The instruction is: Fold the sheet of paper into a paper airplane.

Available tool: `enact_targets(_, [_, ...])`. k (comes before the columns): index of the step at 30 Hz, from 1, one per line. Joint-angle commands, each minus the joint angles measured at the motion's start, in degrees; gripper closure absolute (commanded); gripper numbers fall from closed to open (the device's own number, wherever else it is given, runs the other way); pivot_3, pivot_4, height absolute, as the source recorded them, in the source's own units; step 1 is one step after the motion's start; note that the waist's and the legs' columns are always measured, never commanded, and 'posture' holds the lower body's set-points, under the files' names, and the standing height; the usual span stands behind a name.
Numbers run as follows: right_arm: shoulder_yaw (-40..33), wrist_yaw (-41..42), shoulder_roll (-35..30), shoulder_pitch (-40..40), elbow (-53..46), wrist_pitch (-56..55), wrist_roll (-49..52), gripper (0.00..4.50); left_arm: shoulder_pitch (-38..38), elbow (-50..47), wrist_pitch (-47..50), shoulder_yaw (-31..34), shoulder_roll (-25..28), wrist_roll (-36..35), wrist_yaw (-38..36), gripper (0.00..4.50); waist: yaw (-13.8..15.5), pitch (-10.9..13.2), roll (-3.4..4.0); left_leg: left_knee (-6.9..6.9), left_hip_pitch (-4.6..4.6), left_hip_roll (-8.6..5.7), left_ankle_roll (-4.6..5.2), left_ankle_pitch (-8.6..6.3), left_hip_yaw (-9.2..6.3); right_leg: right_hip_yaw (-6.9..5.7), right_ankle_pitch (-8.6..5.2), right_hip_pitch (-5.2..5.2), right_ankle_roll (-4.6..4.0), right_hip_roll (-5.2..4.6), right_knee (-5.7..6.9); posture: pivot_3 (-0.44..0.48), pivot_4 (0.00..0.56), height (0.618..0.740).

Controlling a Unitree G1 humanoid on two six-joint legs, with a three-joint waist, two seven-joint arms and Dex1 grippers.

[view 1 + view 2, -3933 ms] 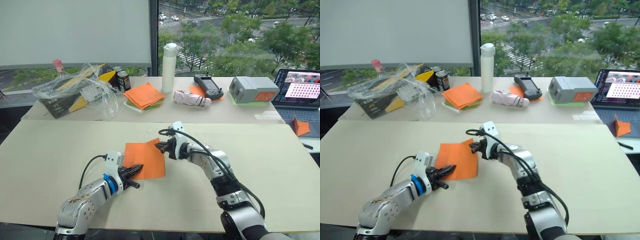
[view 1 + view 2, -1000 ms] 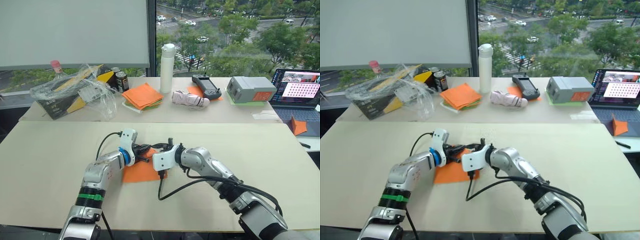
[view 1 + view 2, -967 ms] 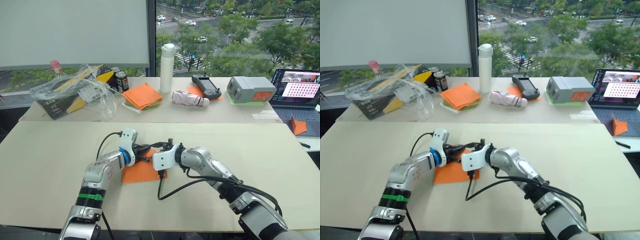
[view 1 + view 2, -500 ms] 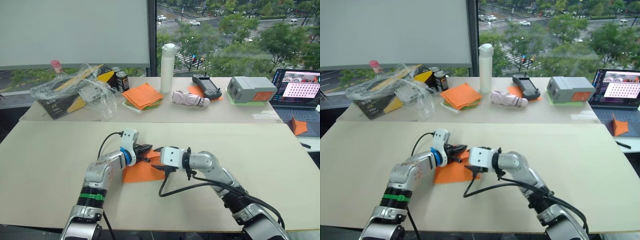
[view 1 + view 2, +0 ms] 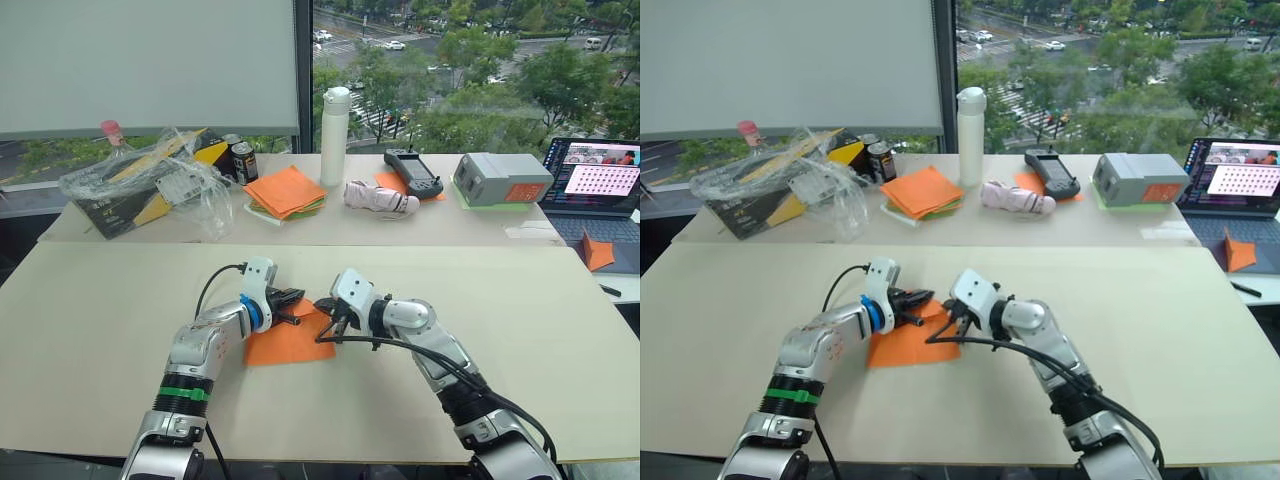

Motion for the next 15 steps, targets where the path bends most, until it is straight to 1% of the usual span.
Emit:
enact_targets(1, [0.36,-1.37,0.39,-0.48,-1.19,0.55,-0.01,4.49,0.14,-2.09,0.18,-0.28,-0.34,0.11,-0.22,4.5,0.0,0.0,0.0,0.0,0.0,0.0,0.0,0.0,0.0,0.0,0.0,0.0,0.0,0.0,0.0,0.0,0.15,0.74])
enact_targets(9, [3.5,-1.21,-3.09,0.16,1.57,3.39,-3.5,4.49,1.02,-4.93,1.51,-0.23,-0.95,-0.56,0.13,4.5,0.15,0.0,0.0,0.02,0.01,-0.03,0.02,-0.01,0.0,0.0,0.0,0.01,0.0,-0.02,0.02,0.0,0.15,0.74])
enact_targets(15, [4.63,-0.43,-4.84,1.52,0.33,3.81,-3.68,4.49,1.75,-6.98,2.79,-0.12,-1.54,-0.84,0.43,4.5,0.68,0.0,0.0,0.07,0.02,-0.04,0.14,-0.08,0.0,0.0,0.0,0.03,0.0,-0.03,0.06,0.0,0.15,0.74])
